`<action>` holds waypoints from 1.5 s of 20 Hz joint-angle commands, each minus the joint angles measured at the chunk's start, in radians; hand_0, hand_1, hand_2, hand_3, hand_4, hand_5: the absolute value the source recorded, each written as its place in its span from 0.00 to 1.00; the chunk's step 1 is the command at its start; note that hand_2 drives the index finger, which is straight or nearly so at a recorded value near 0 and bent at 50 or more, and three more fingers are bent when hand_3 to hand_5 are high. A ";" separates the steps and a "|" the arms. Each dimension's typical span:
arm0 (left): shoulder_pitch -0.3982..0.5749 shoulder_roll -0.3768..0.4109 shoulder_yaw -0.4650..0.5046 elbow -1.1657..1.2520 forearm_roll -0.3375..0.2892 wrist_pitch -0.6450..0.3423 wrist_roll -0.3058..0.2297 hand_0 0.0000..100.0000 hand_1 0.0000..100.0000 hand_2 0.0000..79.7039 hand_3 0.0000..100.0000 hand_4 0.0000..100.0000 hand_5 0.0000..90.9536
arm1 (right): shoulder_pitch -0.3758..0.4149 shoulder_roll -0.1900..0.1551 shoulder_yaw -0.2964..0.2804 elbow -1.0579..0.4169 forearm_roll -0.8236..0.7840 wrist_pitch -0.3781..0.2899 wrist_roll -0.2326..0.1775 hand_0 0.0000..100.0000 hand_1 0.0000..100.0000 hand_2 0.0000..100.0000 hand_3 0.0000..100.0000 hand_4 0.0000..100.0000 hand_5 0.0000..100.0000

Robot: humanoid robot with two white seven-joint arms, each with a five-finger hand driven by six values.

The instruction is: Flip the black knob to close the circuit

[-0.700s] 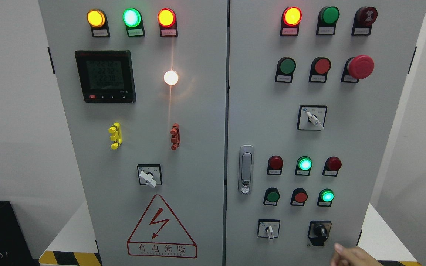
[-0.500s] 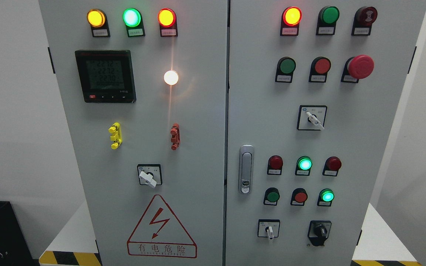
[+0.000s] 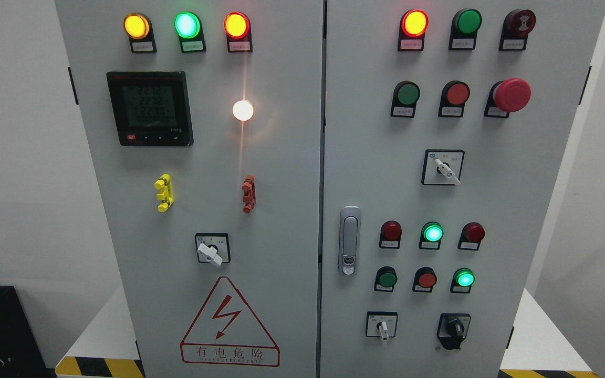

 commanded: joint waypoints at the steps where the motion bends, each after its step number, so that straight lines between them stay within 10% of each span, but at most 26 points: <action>1: 0.000 0.000 -0.001 0.000 0.000 -0.001 -0.001 0.12 0.56 0.00 0.00 0.00 0.00 | -0.001 -0.005 0.001 0.000 -0.017 -0.015 0.081 0.00 0.10 0.00 0.00 0.00 0.00; 8: 0.000 0.000 0.001 -0.001 0.000 -0.001 -0.001 0.12 0.56 0.00 0.00 0.00 0.00 | 0.025 0.009 -0.067 -0.205 -0.007 -0.015 0.135 0.00 0.06 0.00 0.00 0.00 0.00; 30: 0.000 0.000 0.001 0.000 0.000 -0.001 -0.001 0.12 0.56 0.00 0.00 0.00 0.00 | 0.065 0.021 -0.067 -0.966 0.627 0.073 -0.030 0.00 0.11 0.06 0.11 0.03 0.00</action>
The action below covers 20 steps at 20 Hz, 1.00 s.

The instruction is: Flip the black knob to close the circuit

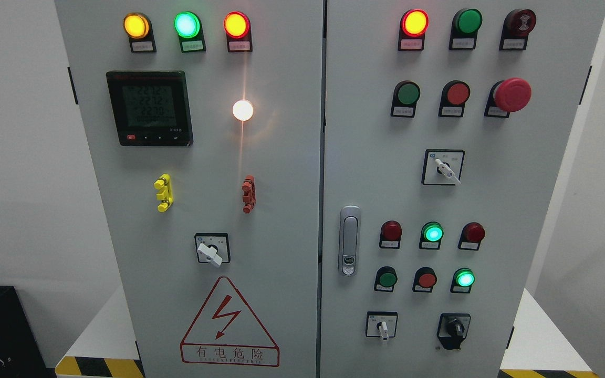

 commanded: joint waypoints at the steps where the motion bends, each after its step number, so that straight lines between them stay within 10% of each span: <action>1: 0.000 0.000 0.001 0.000 0.000 -0.001 0.005 0.12 0.56 0.00 0.00 0.00 0.00 | 0.008 0.014 -0.009 -0.403 0.194 0.002 -0.024 0.00 0.11 0.06 0.12 0.04 0.00; 8: 0.000 0.000 -0.001 0.000 0.000 -0.001 0.005 0.12 0.56 0.00 0.00 0.00 0.00 | 0.009 0.017 -0.013 -0.576 0.365 0.001 -0.091 0.00 0.11 0.18 0.29 0.24 0.02; 20: 0.000 0.000 -0.001 0.000 0.000 -0.001 0.005 0.12 0.56 0.00 0.00 0.00 0.00 | 0.003 0.020 -0.026 -0.908 0.590 0.002 -0.114 0.00 0.11 0.59 0.81 0.67 0.50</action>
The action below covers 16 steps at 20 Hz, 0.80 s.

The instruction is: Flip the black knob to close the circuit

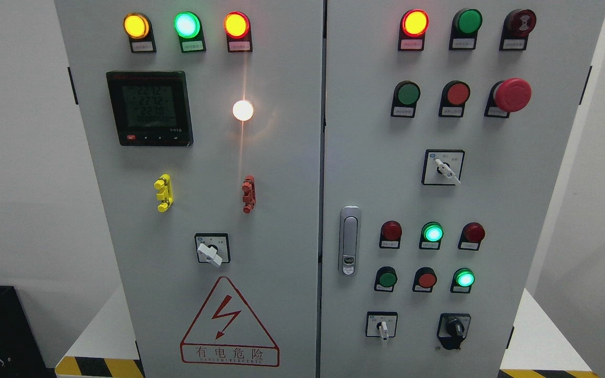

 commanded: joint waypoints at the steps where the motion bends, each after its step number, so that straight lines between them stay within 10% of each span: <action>1: 0.000 0.000 0.001 0.000 0.000 -0.001 -0.001 0.12 0.56 0.00 0.00 0.00 0.00 | -0.005 0.004 -0.008 -0.317 0.114 0.003 -0.003 0.00 0.11 0.64 0.85 0.70 0.55; 16: 0.000 0.000 0.001 0.000 0.000 -0.001 -0.001 0.12 0.56 0.00 0.00 0.00 0.00 | -0.056 0.009 0.019 -0.514 0.294 0.176 0.013 0.00 0.00 0.95 1.00 0.99 0.99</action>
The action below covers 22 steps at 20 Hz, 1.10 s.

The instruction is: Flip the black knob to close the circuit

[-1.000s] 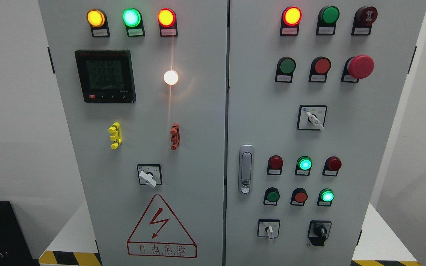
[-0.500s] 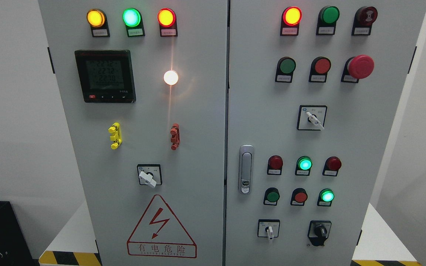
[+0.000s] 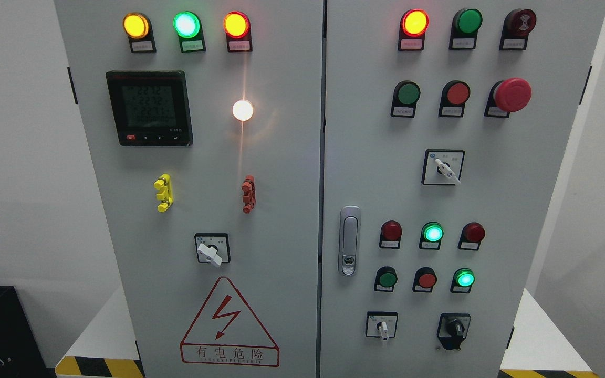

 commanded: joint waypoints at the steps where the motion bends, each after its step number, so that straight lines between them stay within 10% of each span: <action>1: 0.000 0.000 0.000 0.000 0.000 -0.001 -0.001 0.12 0.56 0.00 0.00 0.00 0.00 | -0.033 0.005 0.021 -0.178 0.073 0.027 0.018 0.00 0.00 0.95 1.00 1.00 0.99; 22: 0.000 0.000 0.000 0.000 0.000 -0.001 -0.001 0.12 0.56 0.00 0.00 0.00 0.00 | -0.251 0.002 0.012 -0.161 0.226 0.127 0.173 0.00 0.00 0.98 1.00 1.00 1.00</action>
